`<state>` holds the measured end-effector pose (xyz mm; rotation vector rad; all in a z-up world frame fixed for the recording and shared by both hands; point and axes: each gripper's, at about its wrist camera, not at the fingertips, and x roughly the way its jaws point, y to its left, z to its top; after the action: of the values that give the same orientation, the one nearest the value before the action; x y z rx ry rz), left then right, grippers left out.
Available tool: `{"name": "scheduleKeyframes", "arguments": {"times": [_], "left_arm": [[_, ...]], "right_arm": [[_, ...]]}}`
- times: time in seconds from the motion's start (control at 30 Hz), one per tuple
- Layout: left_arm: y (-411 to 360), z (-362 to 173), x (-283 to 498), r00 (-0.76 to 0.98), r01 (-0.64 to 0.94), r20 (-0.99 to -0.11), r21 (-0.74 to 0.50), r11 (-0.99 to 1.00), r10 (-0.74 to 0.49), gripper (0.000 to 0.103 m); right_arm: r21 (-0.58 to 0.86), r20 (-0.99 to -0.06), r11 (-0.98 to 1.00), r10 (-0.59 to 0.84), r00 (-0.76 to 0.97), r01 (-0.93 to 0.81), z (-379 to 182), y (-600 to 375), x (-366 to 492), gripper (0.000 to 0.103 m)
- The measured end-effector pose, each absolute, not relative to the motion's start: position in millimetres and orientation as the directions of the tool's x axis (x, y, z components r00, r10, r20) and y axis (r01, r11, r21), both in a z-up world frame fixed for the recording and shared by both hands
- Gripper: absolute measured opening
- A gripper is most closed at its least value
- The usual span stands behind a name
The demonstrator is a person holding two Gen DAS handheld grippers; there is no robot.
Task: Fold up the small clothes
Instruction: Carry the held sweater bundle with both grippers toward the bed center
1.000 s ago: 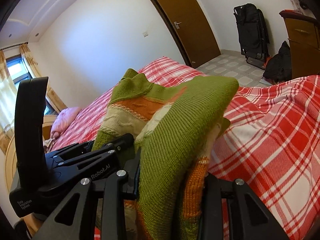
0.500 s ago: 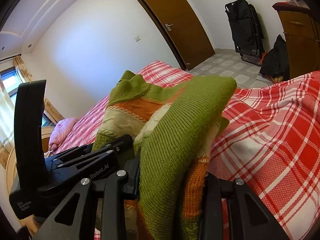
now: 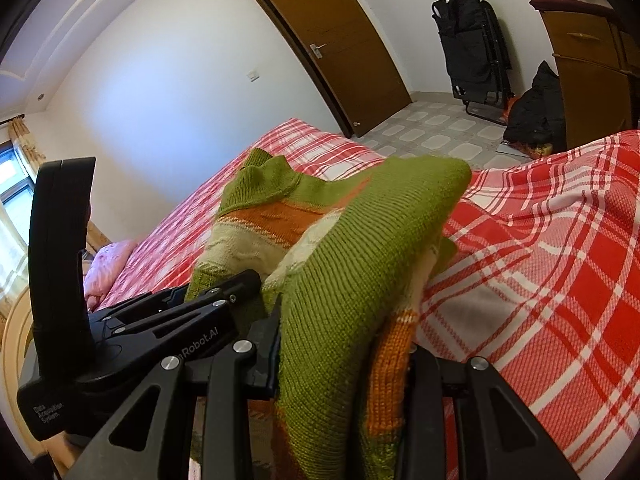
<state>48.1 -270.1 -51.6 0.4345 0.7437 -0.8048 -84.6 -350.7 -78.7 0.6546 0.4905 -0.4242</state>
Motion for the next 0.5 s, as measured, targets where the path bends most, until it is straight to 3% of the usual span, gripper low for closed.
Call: {"name": "scheduleKeyframes", "arguments": {"times": [0.5], "left_arm": [[-291, -76, 60, 0.488, 0.761, -0.75, 0.114, 0.639, -0.446, 0.034]], "right_arm": [[0.457, -0.619, 0.678, -0.222, 0.753, 0.576, -111, -378, -73, 0.035]]}}
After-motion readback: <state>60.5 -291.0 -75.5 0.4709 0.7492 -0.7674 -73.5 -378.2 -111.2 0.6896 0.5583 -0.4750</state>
